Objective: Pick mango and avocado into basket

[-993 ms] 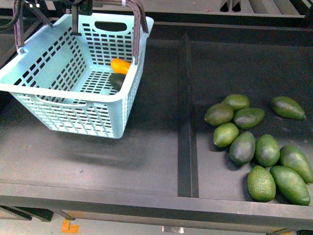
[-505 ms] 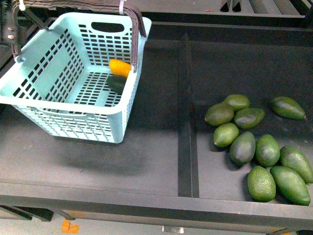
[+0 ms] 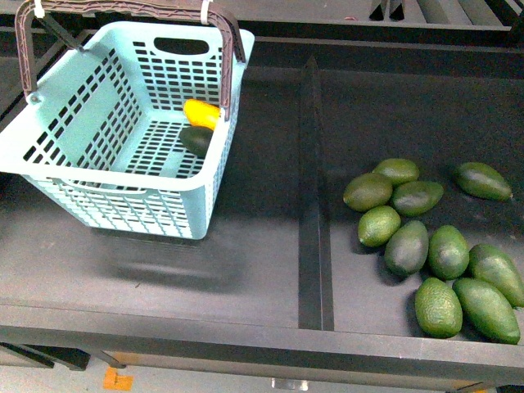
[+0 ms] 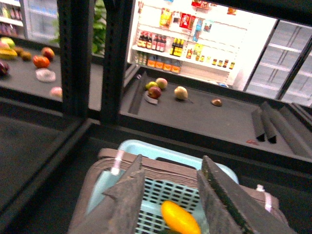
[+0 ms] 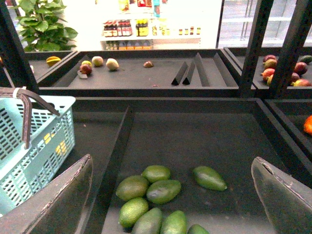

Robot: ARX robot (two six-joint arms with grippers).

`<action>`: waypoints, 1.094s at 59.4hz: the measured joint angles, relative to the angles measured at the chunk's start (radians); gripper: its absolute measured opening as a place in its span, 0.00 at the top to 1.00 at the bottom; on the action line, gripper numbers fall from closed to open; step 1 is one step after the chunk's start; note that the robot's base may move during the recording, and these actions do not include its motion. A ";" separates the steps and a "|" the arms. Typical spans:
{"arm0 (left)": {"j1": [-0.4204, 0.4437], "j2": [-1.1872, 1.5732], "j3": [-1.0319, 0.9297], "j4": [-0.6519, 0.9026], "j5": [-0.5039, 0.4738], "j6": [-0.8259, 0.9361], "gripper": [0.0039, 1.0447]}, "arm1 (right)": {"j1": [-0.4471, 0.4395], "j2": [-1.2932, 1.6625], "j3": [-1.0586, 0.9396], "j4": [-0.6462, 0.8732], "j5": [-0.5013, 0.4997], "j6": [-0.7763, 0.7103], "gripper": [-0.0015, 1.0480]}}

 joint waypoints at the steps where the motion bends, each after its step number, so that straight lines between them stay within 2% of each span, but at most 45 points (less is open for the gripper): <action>1: 0.002 -0.012 -0.036 0.005 0.002 0.013 0.89 | 0.000 0.000 0.000 0.000 0.000 0.000 0.08; 3: 0.012 -0.041 -0.100 0.006 0.023 0.029 0.99 | 0.000 0.000 0.000 0.000 0.000 0.000 0.08; 5: 0.028 -0.077 -0.145 0.007 0.053 0.043 0.98 | 0.000 0.000 0.000 0.000 0.000 0.000 0.08; 10: 0.048 -0.161 -0.210 0.008 0.050 0.051 0.98 | 0.000 0.000 0.000 0.000 0.000 0.000 0.08; 35: 0.048 -0.532 -0.435 -0.142 0.053 0.058 0.98 | 0.000 0.000 0.000 0.000 0.000 0.000 0.08; 65: 0.048 -1.028 -0.528 -0.536 0.053 0.061 0.98 | 0.000 0.000 0.000 0.000 0.000 0.000 0.08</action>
